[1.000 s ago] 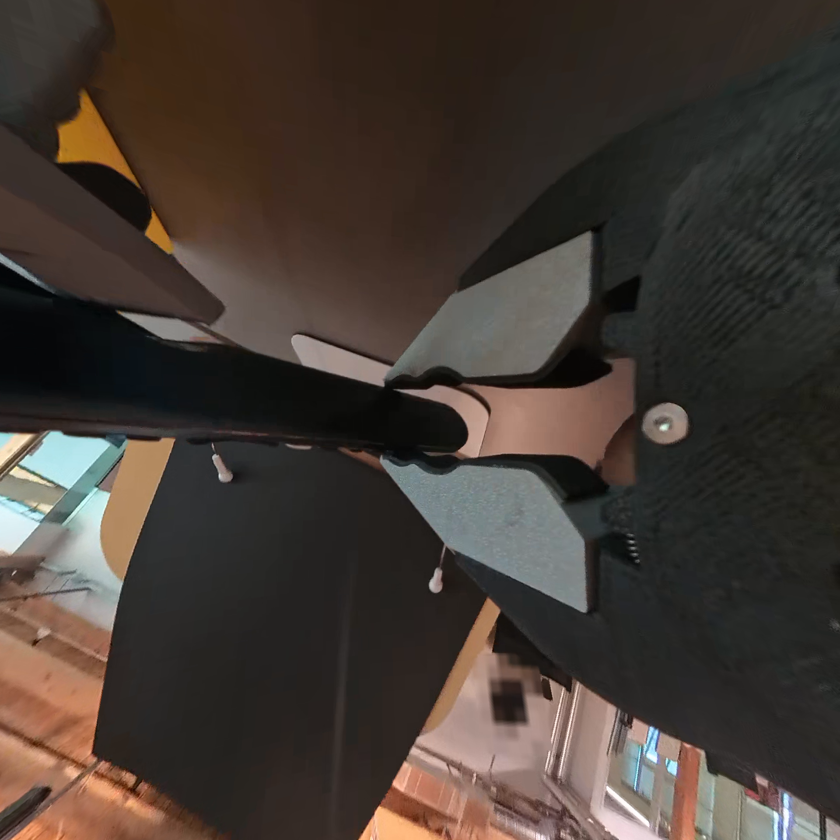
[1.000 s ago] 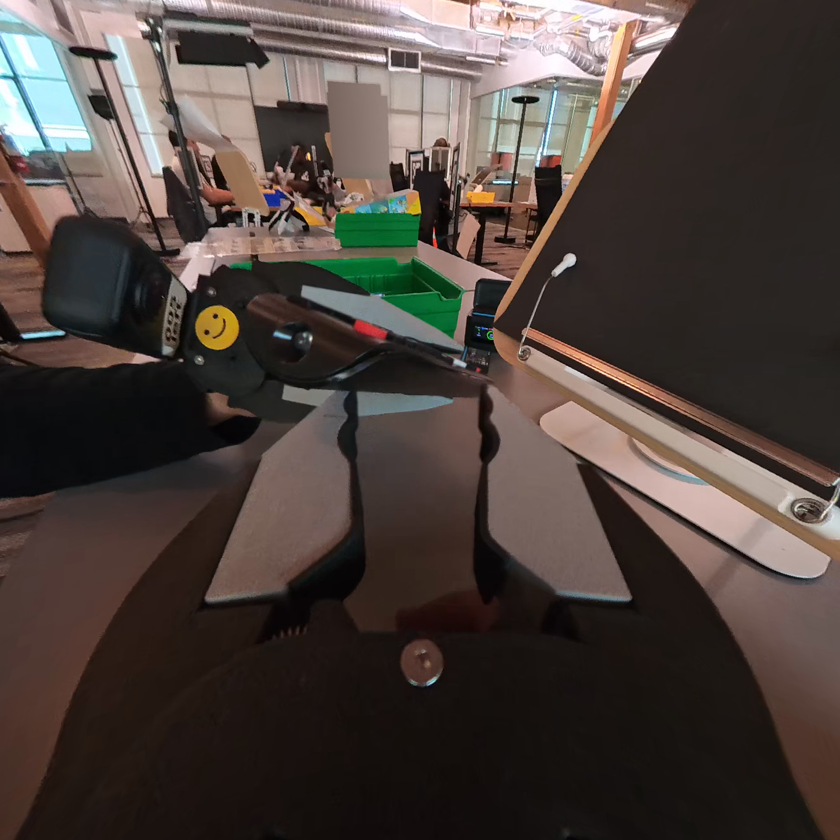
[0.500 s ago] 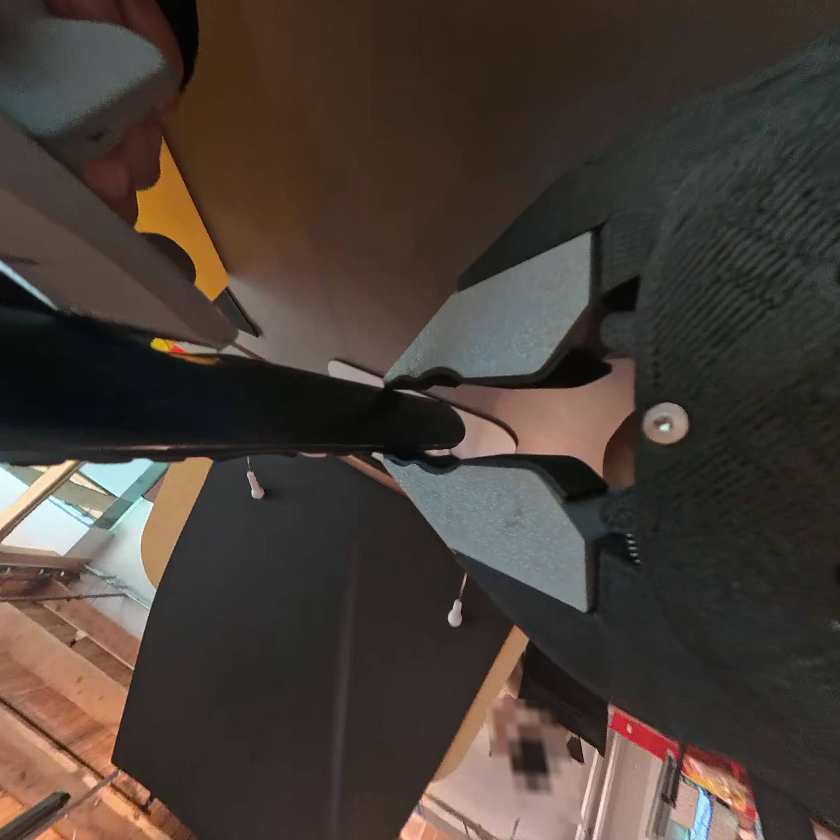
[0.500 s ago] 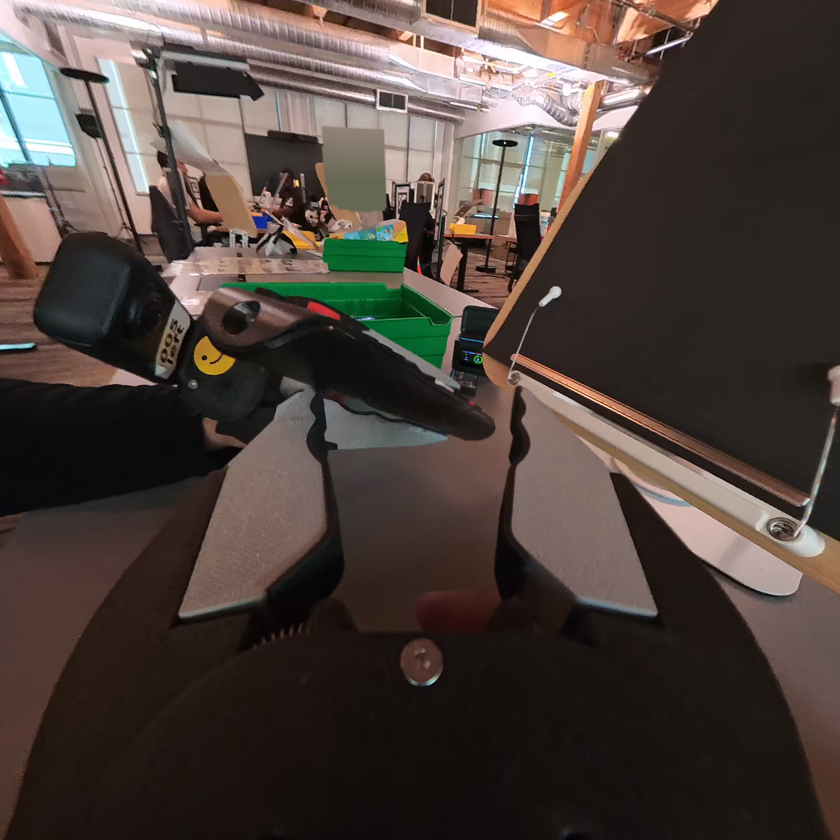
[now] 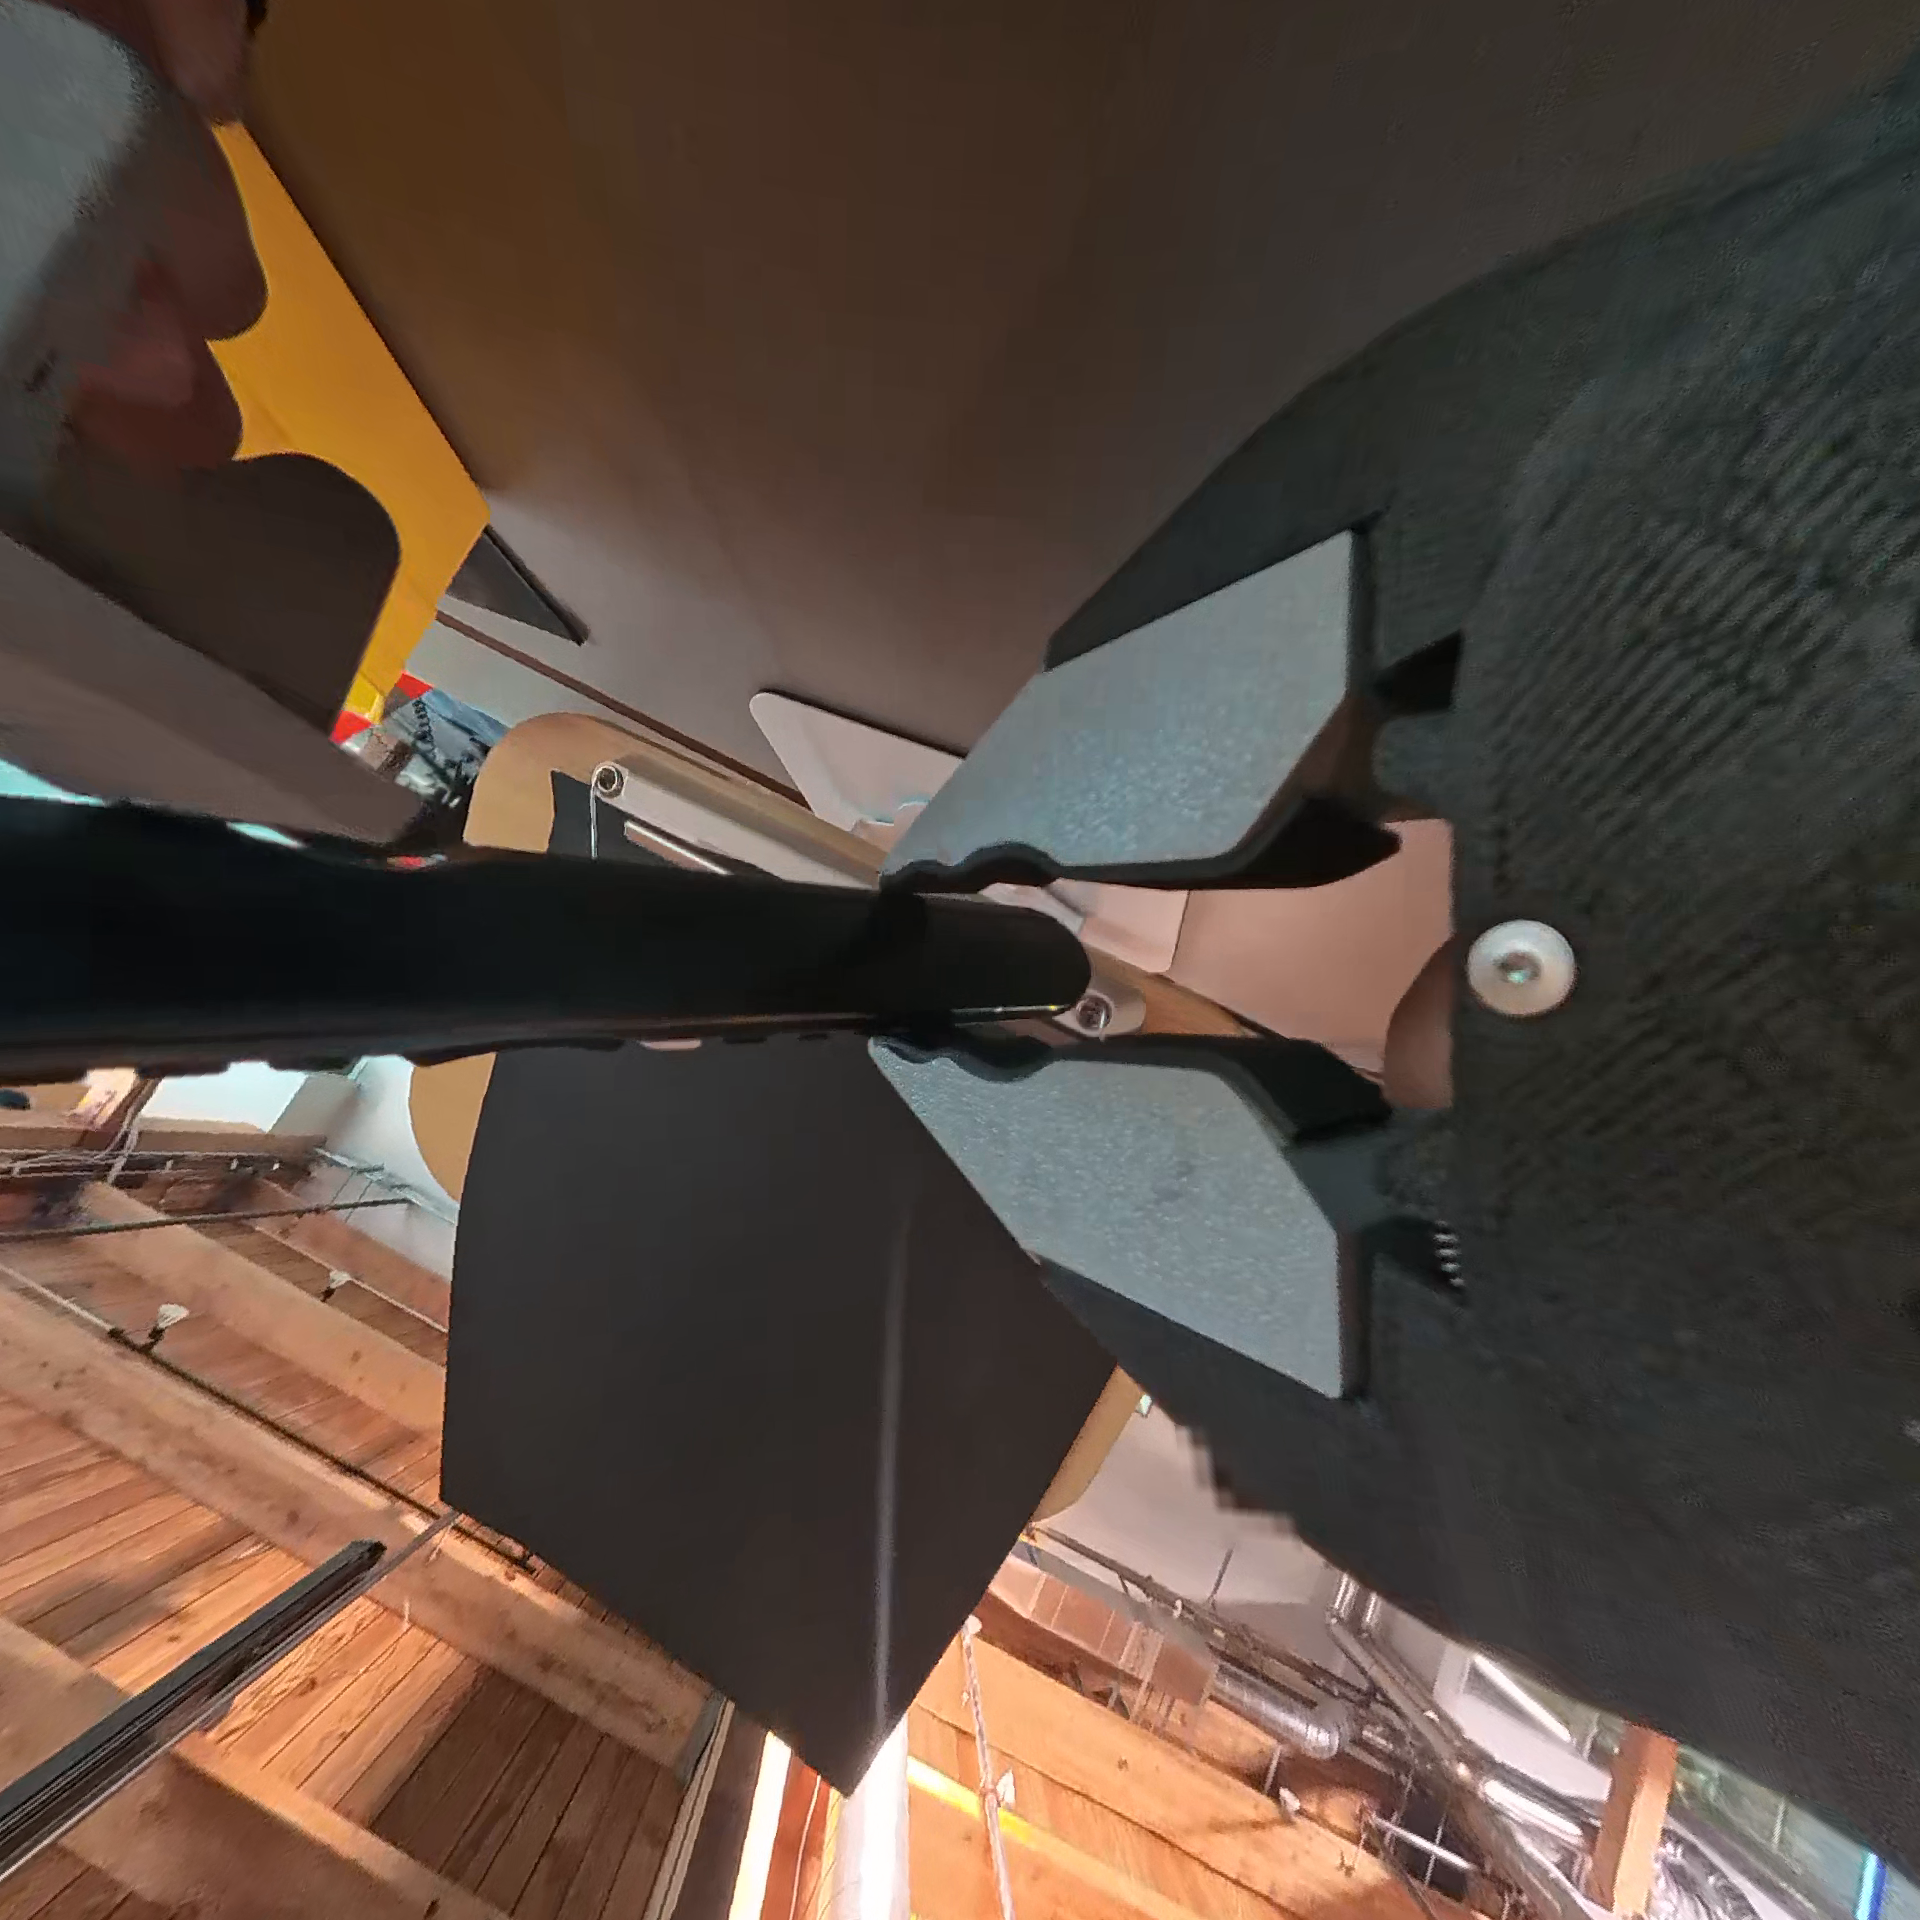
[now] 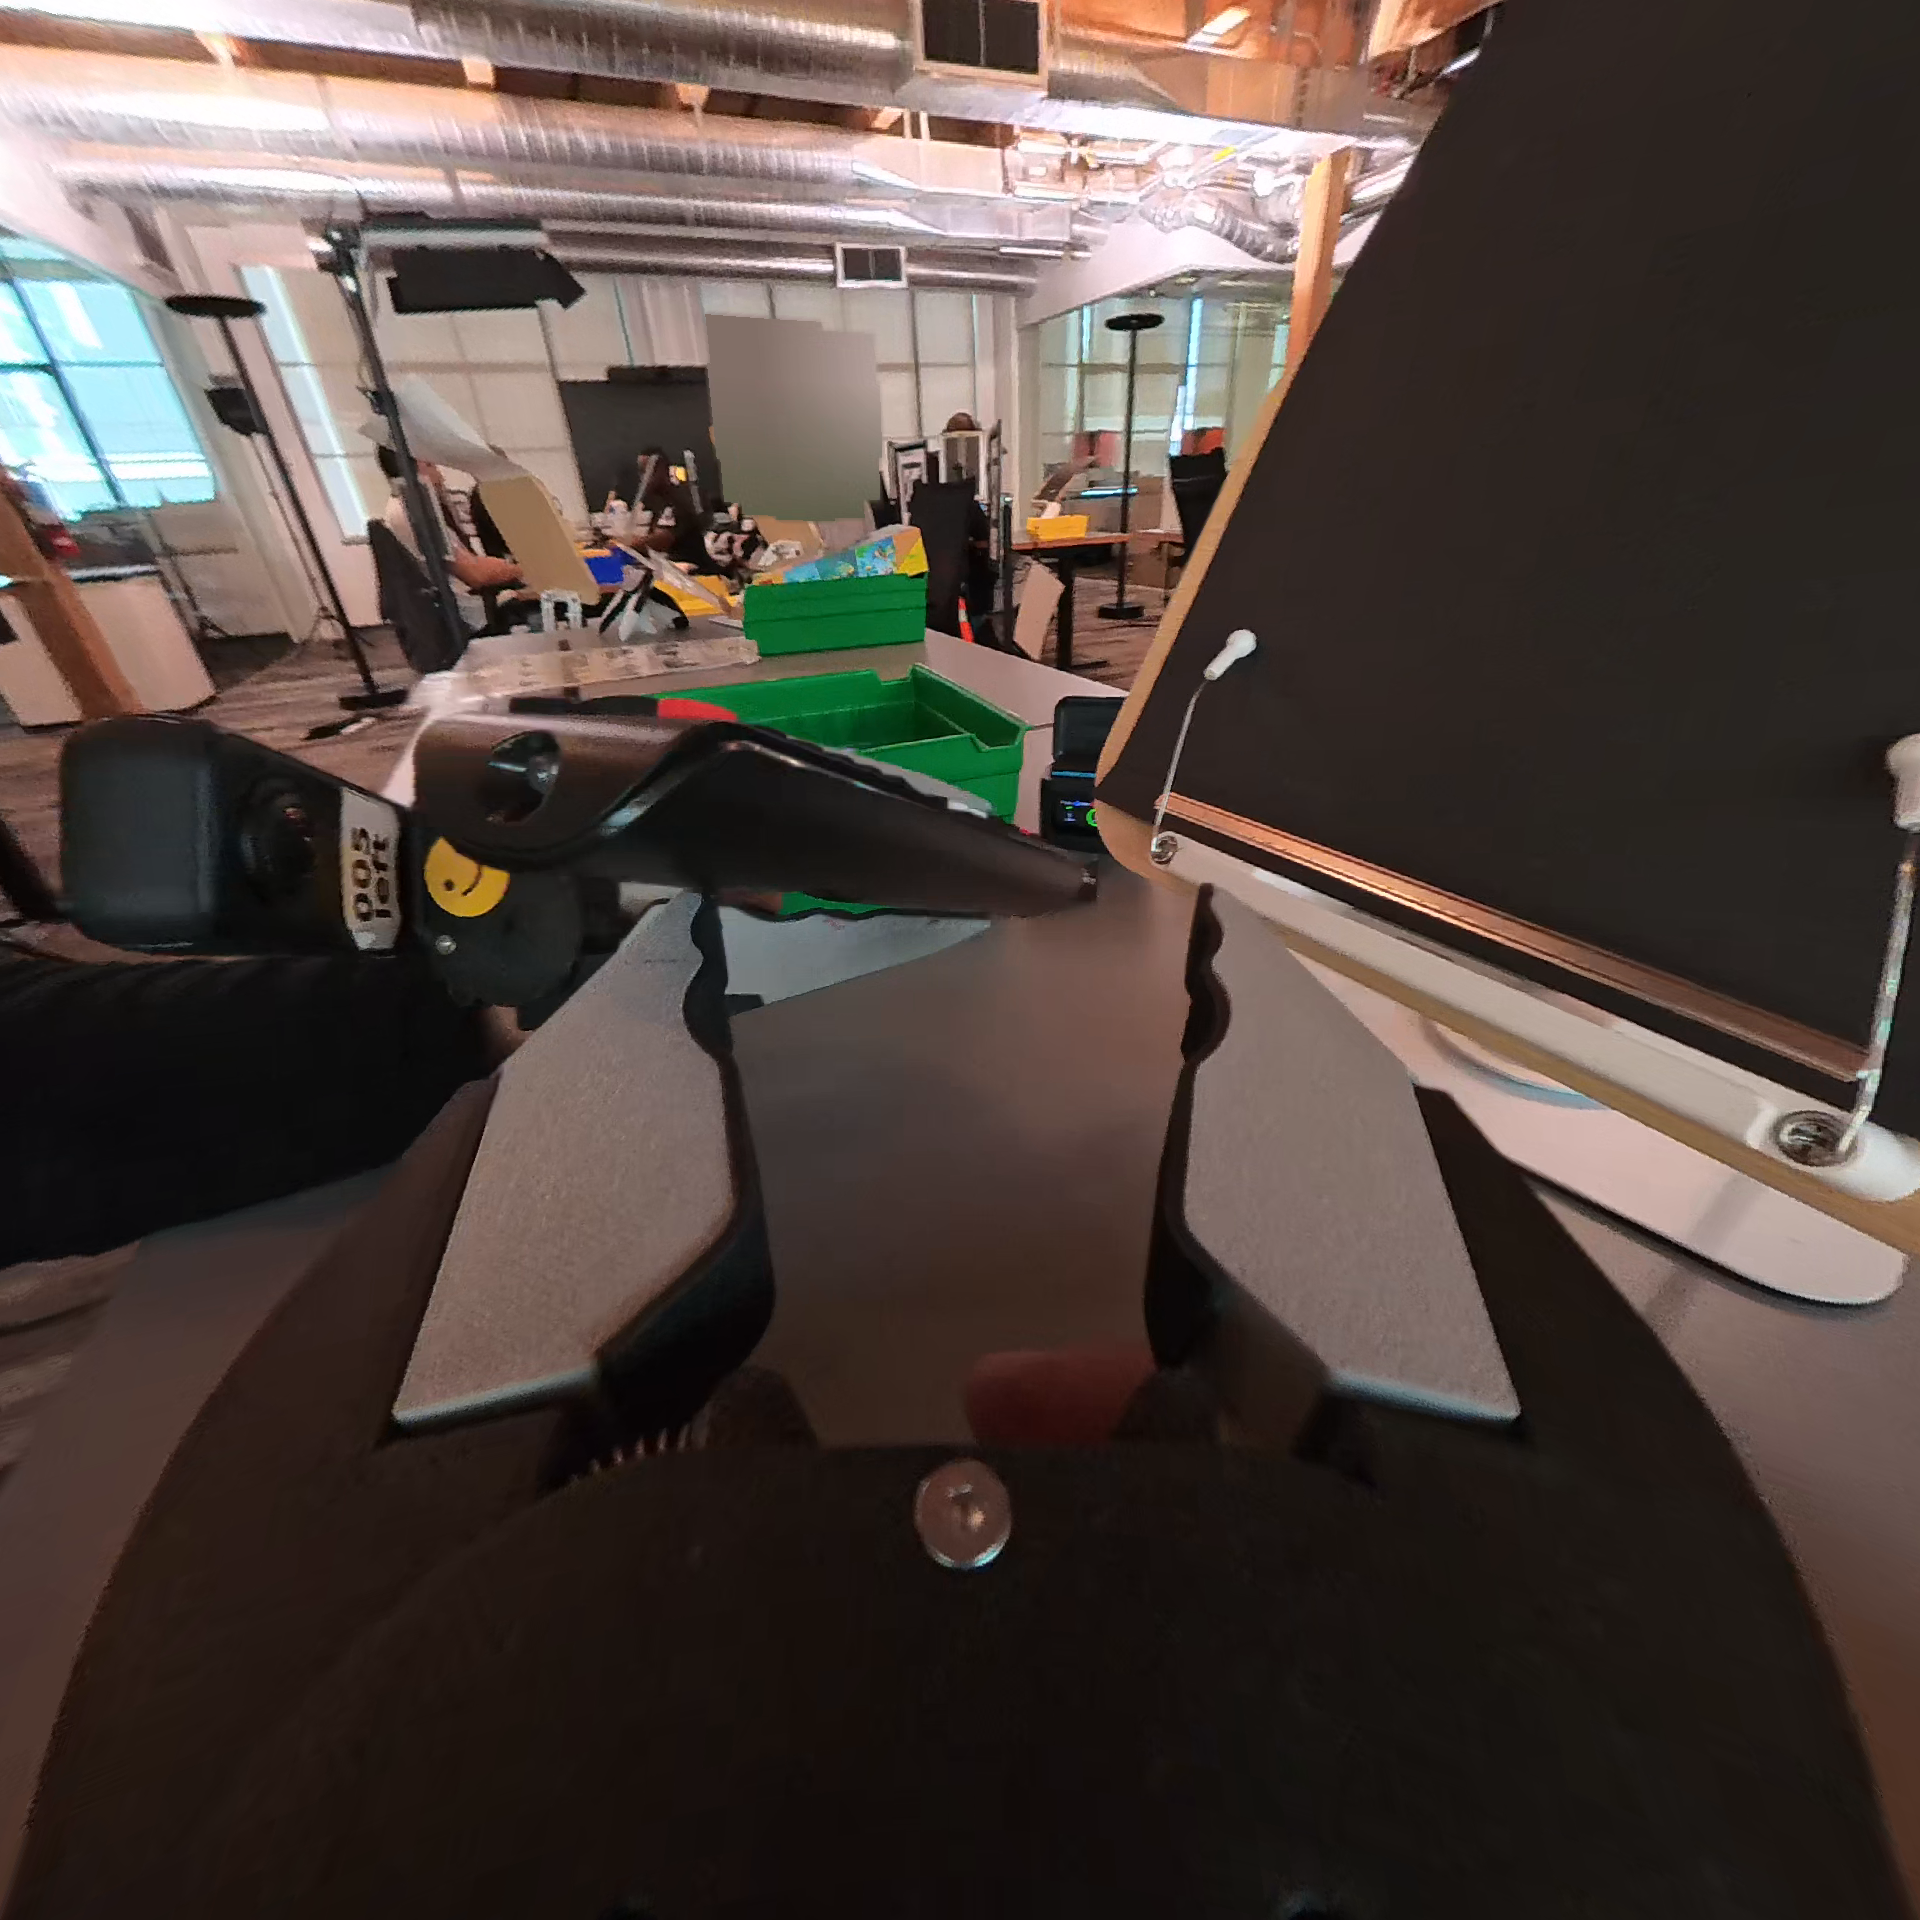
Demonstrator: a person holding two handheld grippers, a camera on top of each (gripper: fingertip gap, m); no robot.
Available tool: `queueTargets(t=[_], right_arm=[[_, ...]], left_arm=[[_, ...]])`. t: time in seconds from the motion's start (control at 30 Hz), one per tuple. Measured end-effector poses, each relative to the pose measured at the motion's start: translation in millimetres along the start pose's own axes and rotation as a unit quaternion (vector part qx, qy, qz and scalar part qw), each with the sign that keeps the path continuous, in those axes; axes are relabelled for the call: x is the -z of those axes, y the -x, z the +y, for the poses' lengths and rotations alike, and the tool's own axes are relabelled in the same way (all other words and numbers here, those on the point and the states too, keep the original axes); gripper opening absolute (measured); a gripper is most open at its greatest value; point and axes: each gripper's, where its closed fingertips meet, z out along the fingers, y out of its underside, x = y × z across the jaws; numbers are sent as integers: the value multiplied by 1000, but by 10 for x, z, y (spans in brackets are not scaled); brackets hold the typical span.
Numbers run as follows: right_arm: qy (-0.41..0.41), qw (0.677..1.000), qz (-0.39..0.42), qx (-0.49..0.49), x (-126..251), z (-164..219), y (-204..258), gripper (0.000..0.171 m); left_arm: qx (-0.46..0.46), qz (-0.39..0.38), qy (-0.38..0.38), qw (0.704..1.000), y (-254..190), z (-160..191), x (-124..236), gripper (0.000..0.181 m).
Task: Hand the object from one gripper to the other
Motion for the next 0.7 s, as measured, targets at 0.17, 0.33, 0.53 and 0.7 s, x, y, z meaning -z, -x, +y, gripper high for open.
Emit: queueTargets(t=[0.17, 0.33, 0.53, 0.7], right_arm=[[0, 999, -46, 9, 0, -20, 178, 85], [3, 997, -77, 32, 10, -15, 326, 86], [6, 978, -204, -50, 94, -10, 633, 83], [8, 961, -251, -113, 161, -63, 680, 86]], left_arm=[[-7, -9, -8, 1000, 45, -20, 20, 22], [-13, -7, -15, 1000, 29, -45, 32, 22], [-39, -31, -10, 999, 115, -2, 28, 22], [-74, -51, -16, 996, 162, -23, 48, 21]])
